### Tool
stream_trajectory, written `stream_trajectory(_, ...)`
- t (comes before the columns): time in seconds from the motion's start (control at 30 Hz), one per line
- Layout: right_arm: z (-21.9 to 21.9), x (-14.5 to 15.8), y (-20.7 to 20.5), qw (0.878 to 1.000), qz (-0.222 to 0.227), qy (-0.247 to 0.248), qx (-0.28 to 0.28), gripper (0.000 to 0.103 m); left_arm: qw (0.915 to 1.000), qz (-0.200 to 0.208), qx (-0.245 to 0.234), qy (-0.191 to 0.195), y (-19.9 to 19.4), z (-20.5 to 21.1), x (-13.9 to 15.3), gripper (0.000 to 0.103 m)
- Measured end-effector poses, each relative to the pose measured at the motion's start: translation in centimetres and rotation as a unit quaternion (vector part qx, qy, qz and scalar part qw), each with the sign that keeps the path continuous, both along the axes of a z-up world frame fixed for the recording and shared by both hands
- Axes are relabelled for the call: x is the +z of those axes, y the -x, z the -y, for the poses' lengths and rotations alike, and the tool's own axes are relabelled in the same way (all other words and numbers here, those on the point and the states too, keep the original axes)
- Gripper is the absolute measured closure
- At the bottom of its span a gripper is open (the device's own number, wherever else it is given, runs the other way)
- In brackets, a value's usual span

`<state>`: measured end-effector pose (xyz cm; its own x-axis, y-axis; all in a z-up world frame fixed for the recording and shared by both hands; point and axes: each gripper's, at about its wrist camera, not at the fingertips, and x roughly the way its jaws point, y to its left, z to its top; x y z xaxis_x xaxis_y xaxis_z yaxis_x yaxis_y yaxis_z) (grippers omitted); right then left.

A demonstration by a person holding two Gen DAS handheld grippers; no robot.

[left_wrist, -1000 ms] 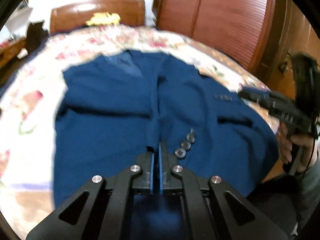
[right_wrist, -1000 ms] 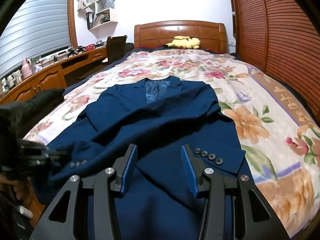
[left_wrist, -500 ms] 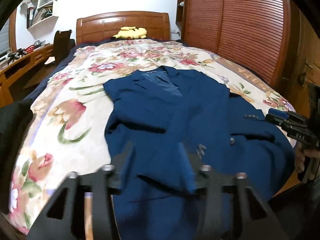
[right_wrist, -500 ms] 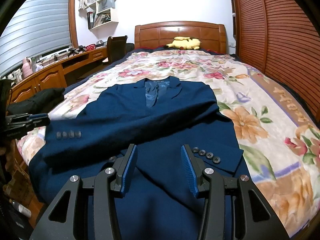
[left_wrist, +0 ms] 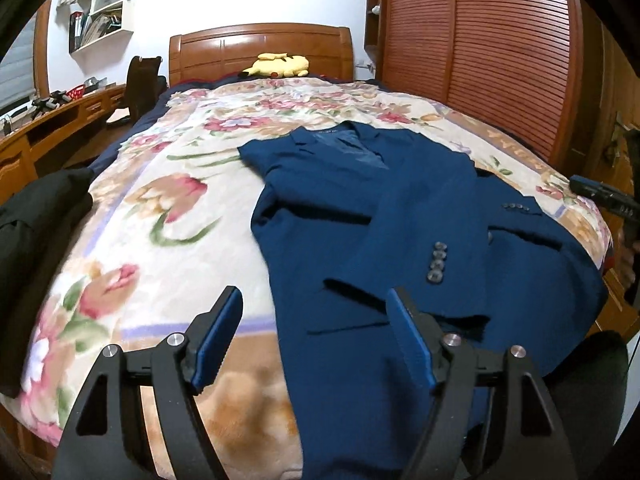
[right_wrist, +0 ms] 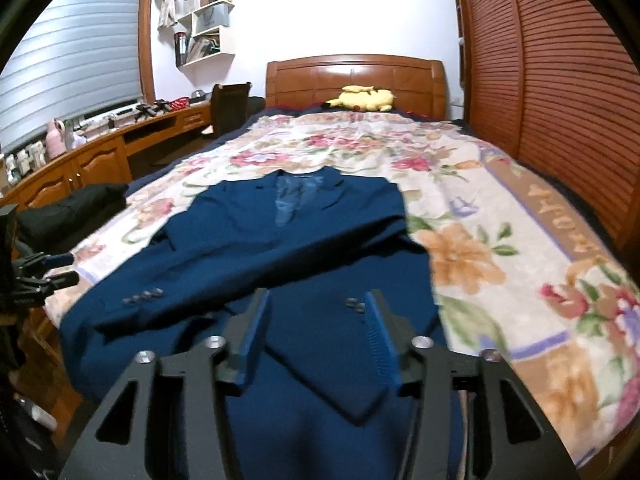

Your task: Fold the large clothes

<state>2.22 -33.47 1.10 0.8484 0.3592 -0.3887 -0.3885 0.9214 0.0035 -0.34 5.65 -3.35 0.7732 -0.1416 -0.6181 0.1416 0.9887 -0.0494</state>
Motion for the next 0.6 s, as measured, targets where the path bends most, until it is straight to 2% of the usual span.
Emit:
stream_trajectory(0.03,0.6,0.0,0.1,1.0,0.0,0.001,-0.003,0.037,1.0,-0.002,0.001,-0.001,0.0,-0.1,-0.4,0.028)
stream_trajectory(0.07,1.3,0.0,0.1,1.0,-0.001,0.003,-0.008,0.035,1.0,-0.004,0.003,0.0,0.1,-0.3,-0.6,0.028)
stream_trajectory(0.17,3.2,-0.4,-0.4,1.0,-0.021,0.013,-0.02,0.035,0.9998,-0.013,0.008,0.009,0.0,-0.8,-1.6,0.028)
stream_trajectory(0.33,5.8,-2.0,-1.5,0.997,-0.06,0.015,-0.043,0.035,0.9997,-0.021,0.008,0.004,0.4,-1.0,-2.6,0.028)
stream_trajectory(0.5,6.8,-3.9,-2.7,0.994,-0.1,0.025,-0.046,0.035,0.9994,-0.029,-0.002,0.017,1.0,-0.9,-3.5,0.028)
stream_trajectory(0.6,7.0,-4.7,-2.7,0.993,-0.111,0.025,-0.034,0.035,0.9992,-0.033,-0.013,0.018,1.3,-0.5,-4.0,0.033)
